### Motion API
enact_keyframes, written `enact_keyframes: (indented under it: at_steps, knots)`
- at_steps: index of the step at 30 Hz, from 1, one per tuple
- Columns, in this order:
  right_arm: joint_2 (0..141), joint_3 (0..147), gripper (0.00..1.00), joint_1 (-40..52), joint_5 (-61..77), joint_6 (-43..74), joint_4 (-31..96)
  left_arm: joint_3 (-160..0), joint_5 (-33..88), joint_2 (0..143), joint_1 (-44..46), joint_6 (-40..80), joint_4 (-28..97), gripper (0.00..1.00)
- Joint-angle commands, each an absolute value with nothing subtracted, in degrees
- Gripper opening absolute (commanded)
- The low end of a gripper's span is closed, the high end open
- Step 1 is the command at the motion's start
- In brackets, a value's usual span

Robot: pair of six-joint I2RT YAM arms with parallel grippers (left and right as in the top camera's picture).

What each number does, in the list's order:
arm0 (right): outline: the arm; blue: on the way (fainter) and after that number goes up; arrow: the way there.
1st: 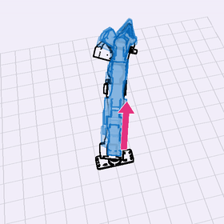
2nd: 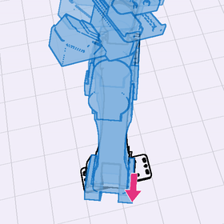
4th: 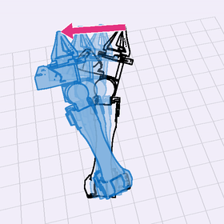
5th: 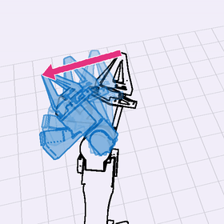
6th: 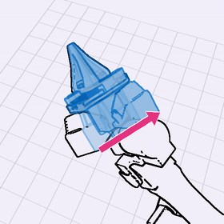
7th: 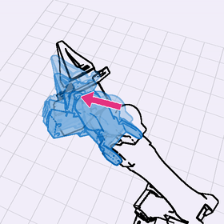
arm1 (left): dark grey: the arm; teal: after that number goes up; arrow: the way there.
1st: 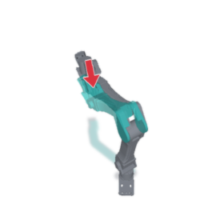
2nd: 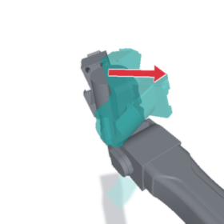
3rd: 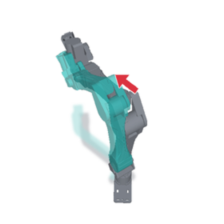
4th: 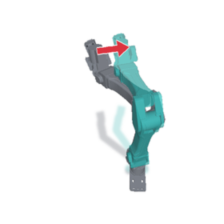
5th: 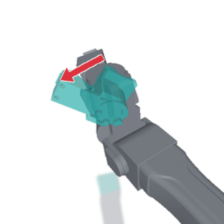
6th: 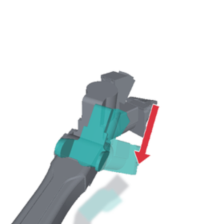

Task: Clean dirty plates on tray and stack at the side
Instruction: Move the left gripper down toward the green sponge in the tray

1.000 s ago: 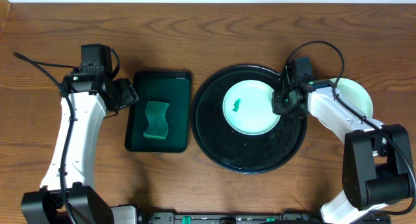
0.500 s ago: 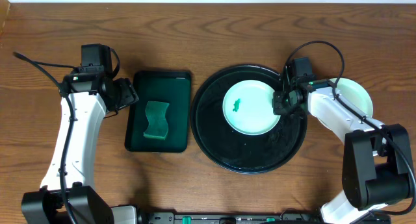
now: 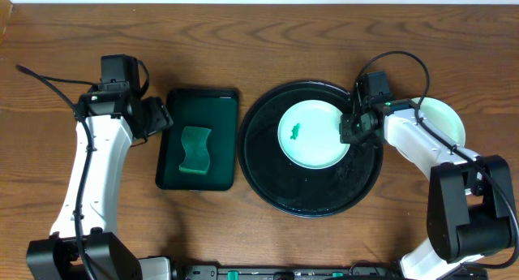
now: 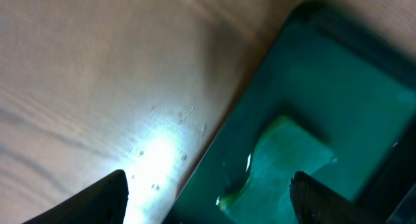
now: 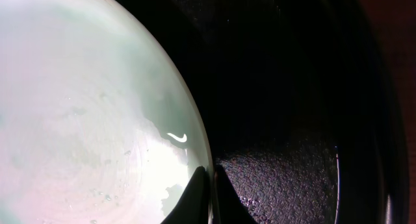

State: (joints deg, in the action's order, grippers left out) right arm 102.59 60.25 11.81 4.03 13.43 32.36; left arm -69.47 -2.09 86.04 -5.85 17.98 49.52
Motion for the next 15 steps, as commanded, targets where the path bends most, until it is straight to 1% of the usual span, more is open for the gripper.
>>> enact_keyframes:
  at_steps: [1, 3, 8, 11, 12, 13, 15]
  knots:
    - [101.80, 59.83, 0.01, 12.10, 3.46, 14.33, 32.53, -70.61, -2.57, 85.97, -6.09, 17.85, 45.50, 0.80]
    - [101.80, 59.83, 0.01, 12.10, 3.46, 14.33, 32.47, -70.63, 0.23, 85.95, -6.09, 17.85, 44.93, 0.80]
    - [101.80, 59.83, 0.01, 12.10, 3.46, 14.33, 32.53, -70.61, 9.74, 85.95, -6.09, 17.82, 52.03, 0.80]
    - [101.80, 59.83, 0.01, 12.10, 3.46, 14.33, 32.56, -70.15, 12.80, 85.97, -6.02, 17.80, 54.11, 0.80]
    - [101.80, 59.83, 0.01, 12.10, 3.46, 14.33, 32.56, -69.87, 13.74, 85.97, -5.91, 17.82, 54.33, 0.76]
    - [101.80, 59.83, 0.01, 12.10, 3.46, 14.33, 32.56, -69.43, 14.48, 85.97, -5.72, 17.82, 54.41, 0.70]
    - [101.80, 59.83, 0.01, 12.10, 3.49, 14.33, 32.53, -68.55, 14.57, 85.97, -5.02, 17.78, 54.83, 0.64]
